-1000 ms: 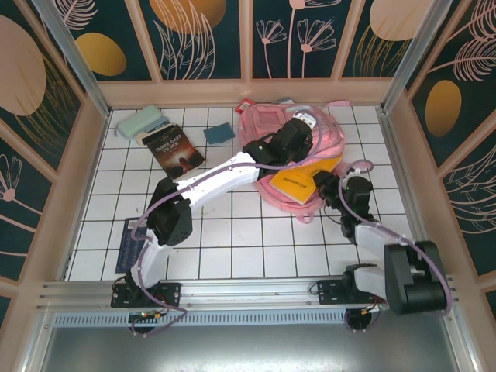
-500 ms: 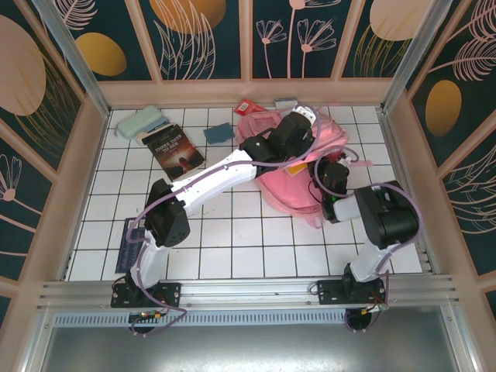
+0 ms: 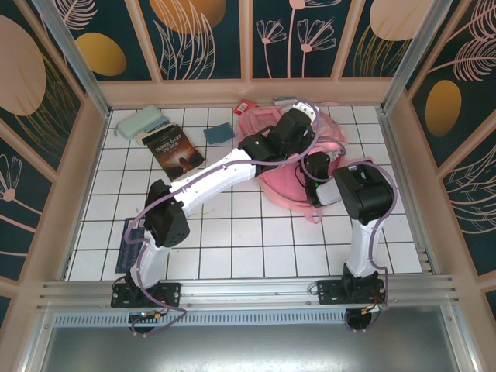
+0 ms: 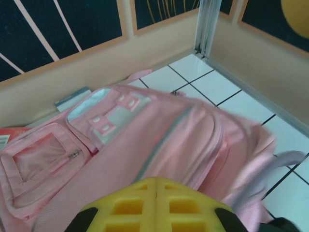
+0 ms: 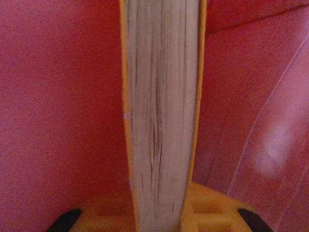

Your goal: Pack the student bag

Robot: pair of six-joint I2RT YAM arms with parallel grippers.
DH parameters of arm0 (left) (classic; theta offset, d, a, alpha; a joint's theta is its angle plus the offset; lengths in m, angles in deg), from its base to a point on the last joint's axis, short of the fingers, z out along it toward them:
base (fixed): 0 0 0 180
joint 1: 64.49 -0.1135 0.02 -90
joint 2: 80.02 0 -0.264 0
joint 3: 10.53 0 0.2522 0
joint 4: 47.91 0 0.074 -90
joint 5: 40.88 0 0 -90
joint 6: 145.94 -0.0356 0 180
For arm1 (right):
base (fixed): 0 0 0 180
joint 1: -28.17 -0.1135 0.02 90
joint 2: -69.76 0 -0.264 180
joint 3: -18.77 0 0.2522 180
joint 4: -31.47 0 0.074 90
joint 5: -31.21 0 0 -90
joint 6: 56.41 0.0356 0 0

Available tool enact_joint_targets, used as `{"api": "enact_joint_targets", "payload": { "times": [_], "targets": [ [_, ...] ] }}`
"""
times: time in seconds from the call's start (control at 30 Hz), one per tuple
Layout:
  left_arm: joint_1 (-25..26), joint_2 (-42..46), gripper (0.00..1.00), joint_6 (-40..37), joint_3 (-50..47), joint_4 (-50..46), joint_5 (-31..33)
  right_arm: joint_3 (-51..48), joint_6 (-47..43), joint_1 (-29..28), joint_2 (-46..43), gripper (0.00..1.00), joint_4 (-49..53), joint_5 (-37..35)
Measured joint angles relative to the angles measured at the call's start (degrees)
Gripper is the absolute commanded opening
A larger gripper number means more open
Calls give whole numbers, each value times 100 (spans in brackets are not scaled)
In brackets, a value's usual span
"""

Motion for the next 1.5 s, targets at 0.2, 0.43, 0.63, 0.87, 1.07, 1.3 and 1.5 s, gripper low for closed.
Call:
{"api": "enact_joint_targets", "payload": {
  "times": [0.2, 0.43, 0.63, 0.87, 1.07, 1.3, 1.5],
  "targets": [
    [4, 20, 0, 28, 0, 42, -52, 378, 111, 7, 304, 38, 304, -212],
    [4, 22, 0, 42, -11, 61, -46, 643, 76, 57, 229, 71, 667, -33],
    [4, 31, 6, 22, -63, 103, 94, 647, -245, 70, -328, 81, 1746, 210],
    [-37, 511, 14, -94, -728, 170, 376, 647, -533, 149, -841, 82, 2855, 695],
    [-267, 1137, 14, -24, -1333, 376, 522, 632, -848, 350, -1327, 81, 3713, 1471],
    [-503, 1637, 13, 184, -1996, 667, 535, 533, -1615, 470, -2076, 79, 5088, 2076],
    [-529, 1799, 13, 365, -2549, 885, 535, 223, -2559, 470, -3042, 76, 6341, 2306]
  ]
}}
